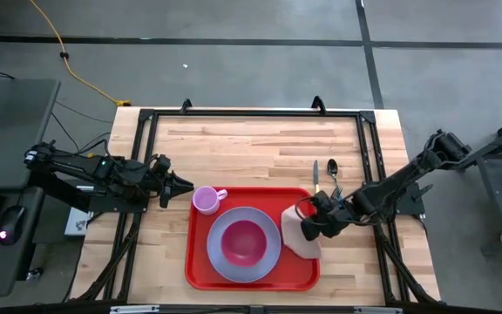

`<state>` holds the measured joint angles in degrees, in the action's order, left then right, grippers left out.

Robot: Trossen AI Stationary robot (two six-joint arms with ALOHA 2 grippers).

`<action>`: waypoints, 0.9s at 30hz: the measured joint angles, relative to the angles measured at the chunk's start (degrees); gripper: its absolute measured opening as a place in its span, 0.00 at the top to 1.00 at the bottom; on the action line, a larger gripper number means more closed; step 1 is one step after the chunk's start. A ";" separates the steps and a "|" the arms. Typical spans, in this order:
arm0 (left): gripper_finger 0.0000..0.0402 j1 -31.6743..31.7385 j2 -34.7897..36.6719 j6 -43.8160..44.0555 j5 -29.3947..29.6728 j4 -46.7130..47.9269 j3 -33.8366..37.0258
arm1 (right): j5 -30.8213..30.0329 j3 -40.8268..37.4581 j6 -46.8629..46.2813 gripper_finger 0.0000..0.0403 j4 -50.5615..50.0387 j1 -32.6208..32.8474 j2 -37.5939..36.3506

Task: Set up tray
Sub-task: Put the brown table napkin on the red serving tray to the right of the purple plate

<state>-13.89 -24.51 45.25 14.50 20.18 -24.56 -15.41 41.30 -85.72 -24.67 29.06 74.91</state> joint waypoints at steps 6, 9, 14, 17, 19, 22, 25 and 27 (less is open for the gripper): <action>0.72 0.01 0.00 0.02 0.00 -0.30 0.00 | -2.60 0.00 4.91 1.00 -4.40 -0.99 0.00; 0.72 0.00 0.02 0.02 0.00 -0.30 0.00 | -2.17 0.00 5.21 1.00 -7.10 -1.07 0.00; 0.72 0.02 0.01 0.02 0.02 -0.30 0.00 | -2.30 0.00 7.23 1.00 -7.42 -1.12 0.06; 0.72 0.02 0.00 0.02 0.02 -0.30 0.00 | -2.17 0.00 7.89 1.00 -7.40 -1.76 0.82; 0.72 0.00 0.02 0.04 0.02 -0.32 0.00 | -1.58 0.00 8.80 1.00 -7.24 -2.22 1.98; 0.72 0.00 0.02 0.05 0.04 -0.32 0.00 | 0.37 -0.02 10.61 1.00 -5.40 -3.09 4.20; 0.72 0.00 0.01 0.07 0.04 -0.32 0.00 | 1.45 -0.02 12.51 1.00 -1.44 -4.06 5.74; 0.72 0.00 0.00 0.26 0.04 -0.32 0.00 | 1.85 -0.02 12.91 1.00 -0.35 -4.51 6.10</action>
<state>-13.89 -24.51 45.52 14.55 19.86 -24.56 -13.56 41.28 -72.82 -25.02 24.55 81.01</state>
